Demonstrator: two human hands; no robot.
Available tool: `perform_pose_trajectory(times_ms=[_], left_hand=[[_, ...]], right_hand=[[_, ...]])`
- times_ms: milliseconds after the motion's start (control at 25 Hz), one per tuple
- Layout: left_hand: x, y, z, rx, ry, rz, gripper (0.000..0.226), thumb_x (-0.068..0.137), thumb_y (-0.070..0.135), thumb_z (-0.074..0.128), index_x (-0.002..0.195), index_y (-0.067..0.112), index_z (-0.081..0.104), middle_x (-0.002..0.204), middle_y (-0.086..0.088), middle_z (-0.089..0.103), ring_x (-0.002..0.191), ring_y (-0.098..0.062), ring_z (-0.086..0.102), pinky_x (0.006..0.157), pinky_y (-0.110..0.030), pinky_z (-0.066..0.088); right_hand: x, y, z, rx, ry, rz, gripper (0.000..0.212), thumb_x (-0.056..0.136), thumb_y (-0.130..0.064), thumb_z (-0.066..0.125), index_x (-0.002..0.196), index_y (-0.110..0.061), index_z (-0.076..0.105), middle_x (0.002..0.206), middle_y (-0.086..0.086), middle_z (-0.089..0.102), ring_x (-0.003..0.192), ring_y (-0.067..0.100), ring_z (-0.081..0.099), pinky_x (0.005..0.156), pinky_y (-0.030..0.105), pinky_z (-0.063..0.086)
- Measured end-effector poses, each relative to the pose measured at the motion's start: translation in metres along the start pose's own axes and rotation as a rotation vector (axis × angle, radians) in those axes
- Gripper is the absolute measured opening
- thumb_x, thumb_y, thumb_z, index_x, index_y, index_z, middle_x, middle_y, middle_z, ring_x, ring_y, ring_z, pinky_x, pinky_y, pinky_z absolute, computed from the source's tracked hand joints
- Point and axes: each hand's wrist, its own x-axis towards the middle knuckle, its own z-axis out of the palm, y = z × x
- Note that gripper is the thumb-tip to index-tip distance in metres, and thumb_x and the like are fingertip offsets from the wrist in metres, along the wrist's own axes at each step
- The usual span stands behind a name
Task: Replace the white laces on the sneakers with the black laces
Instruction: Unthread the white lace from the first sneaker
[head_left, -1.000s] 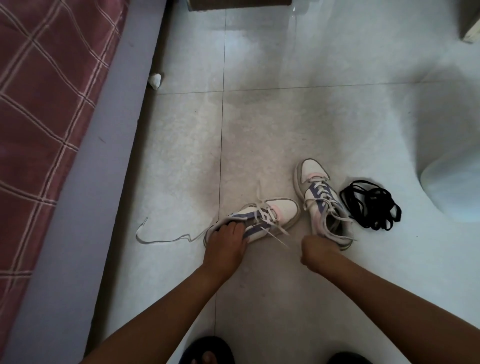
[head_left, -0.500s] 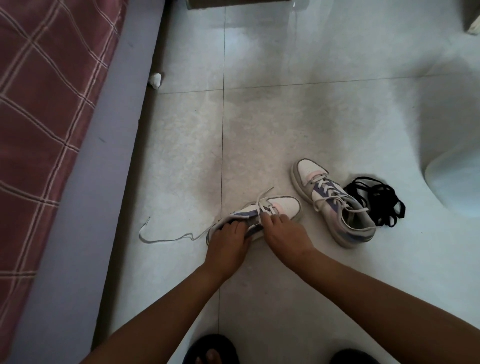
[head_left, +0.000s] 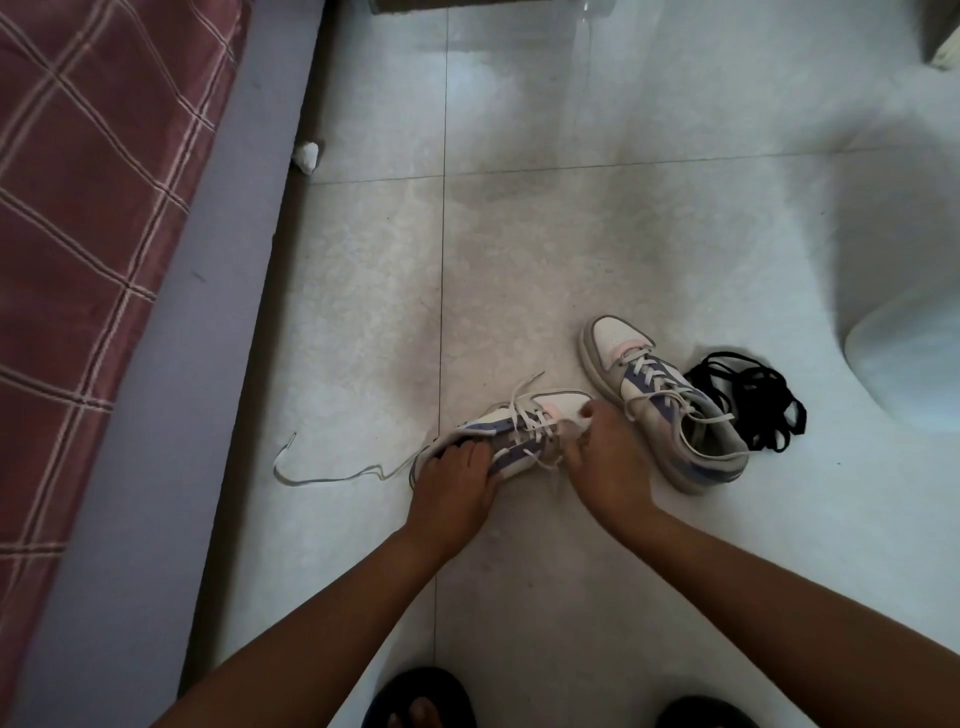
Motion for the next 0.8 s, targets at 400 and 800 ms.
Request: perform_pose_trajectory(times_ms=[400,800], left_hand=[[0.000,0.002,0.000,0.008,0.005,-0.013,0.037,0.100,0.032,0.039,0.132,0.016,0.047,0.129,-0.003,0.055,0.116,-0.018,0.051,0.094,-0.028,0.040],[0.002,0.005,-0.004,0.067,-0.028,-0.062,0.038,0.100,0.035,0.034,0.132,0.017,0.043,0.131,-0.001,0.053,0.116,-0.016,0.049,0.092,-0.026,0.038]], right_hand=[[-0.009,-0.006,0.012,-0.690,-0.461,-0.480,0.032,0.095,-0.014,0.041,0.127,-0.010,0.046,0.119,0.012,0.058,0.104,0.030,0.059,0.074,0.035,0.047],[-0.036,0.028,-0.012,-1.079,-1.180,-0.230,0.042,0.096,-0.023,0.047,0.137,-0.018,0.043,0.140,0.008,0.047,0.127,0.024,0.047,0.100,0.034,0.041]])
